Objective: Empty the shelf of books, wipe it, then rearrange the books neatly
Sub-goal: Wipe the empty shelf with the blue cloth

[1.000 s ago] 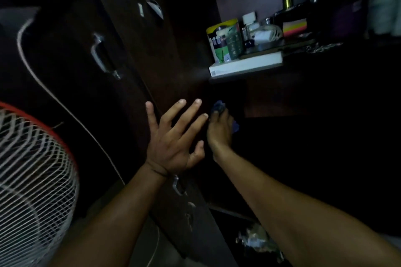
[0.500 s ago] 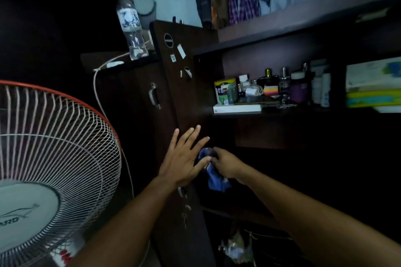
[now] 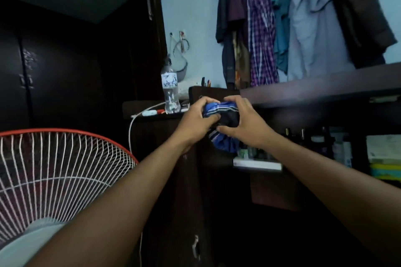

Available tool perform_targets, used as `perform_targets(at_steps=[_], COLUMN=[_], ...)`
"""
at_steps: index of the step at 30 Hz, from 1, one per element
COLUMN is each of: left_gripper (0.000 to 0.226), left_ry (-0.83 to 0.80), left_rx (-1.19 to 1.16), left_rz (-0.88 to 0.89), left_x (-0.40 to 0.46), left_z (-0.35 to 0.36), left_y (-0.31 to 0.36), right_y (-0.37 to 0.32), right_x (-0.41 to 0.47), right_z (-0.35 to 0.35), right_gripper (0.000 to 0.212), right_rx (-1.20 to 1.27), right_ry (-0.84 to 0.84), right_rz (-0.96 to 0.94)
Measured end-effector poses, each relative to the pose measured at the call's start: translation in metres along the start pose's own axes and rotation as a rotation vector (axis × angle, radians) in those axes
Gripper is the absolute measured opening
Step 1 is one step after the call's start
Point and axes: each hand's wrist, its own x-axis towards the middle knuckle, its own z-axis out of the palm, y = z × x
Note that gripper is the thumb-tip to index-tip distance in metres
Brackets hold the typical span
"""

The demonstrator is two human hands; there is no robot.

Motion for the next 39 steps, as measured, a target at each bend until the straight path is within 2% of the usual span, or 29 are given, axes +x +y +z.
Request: perform_targets(at_steps=[3,5,7,10,12,15,17,18,20,21,22,24,25,27,32,35,37,39], left_gripper=[0.022,0.023,0.026,0.022,0.021,0.054,0.074,0.071,0.043,0.032,0.027,0.026,0.034,0.043,0.053,0.056,0.057,0.058], left_ry=[0.037,0.103,0.183,0.278,0.277,0.117,0.090,0.133,0.249,0.252,0.211,0.075,0.027,0.004,0.233,0.340,0.377,0.380], left_rx=[0.077,0.167,0.219,0.255,0.369,0.569,0.683,0.708,0.712,0.706,0.668,0.571,0.543,0.538,0.607,0.718,0.809,0.886], left_rz=[0.091,0.152,0.179,0.141,0.046,-0.247,-0.336,-0.275,0.040,0.177,0.228,0.132,0.055,-0.076,-0.227,-0.276,-0.267,-0.257], left_x=[0.032,0.055,0.080,0.111,0.126,0.138,0.136,0.133,0.130,0.129,0.129,0.133,0.135,0.141,0.147,0.142,0.136,0.132], left_z=[-0.013,-0.021,-0.031,-0.047,-0.050,-0.046,-0.042,-0.039,-0.035,-0.034,-0.034,-0.036,-0.037,-0.037,-0.023,-0.016,-0.013,-0.013], left_y=[0.019,0.031,0.042,0.054,0.044,0.008,-0.011,-0.018,-0.020,-0.020,-0.019,-0.018,-0.018,-0.022,-0.026,-0.023,-0.019,-0.020], right_y=[-0.005,-0.007,-0.013,-0.023,-0.028,-0.024,-0.017,-0.014,-0.008,-0.006,-0.004,-0.002,-0.003,-0.004,0.007,0.012,0.017,0.025], right_x=[0.015,0.026,0.040,0.071,0.093,0.123,0.131,0.133,0.136,0.137,0.138,0.142,0.144,0.148,0.157,0.166,0.171,0.172], right_z=[-0.011,-0.014,-0.014,-0.014,-0.012,-0.004,0.005,0.009,0.012,0.012,0.011,0.009,0.008,0.007,0.021,0.027,0.031,0.038], right_gripper=[0.086,0.085,0.079,0.070,0.065,0.058,0.055,0.054,0.058,0.063,0.067,0.069,0.068,0.068,0.069,0.070,0.049,0.030], right_rx=[-0.124,-0.204,-0.238,-0.321,-0.340,-0.365,-0.384,-0.386,-0.374,-0.374,-0.371,-0.372,-0.372,-0.346,-0.350,-0.296,-0.246,-0.269], right_ry=[0.175,0.300,0.335,0.246,0.162,-0.029,-0.182,-0.235,-0.244,-0.228,-0.213,-0.193,-0.189,-0.175,-0.229,-0.080,-0.013,-0.066], right_rz=[-0.085,-0.140,-0.170,-0.185,-0.148,-0.068,0.016,0.057,0.080,0.073,0.070,0.072,0.071,0.097,0.085,-0.012,-0.046,-0.039])
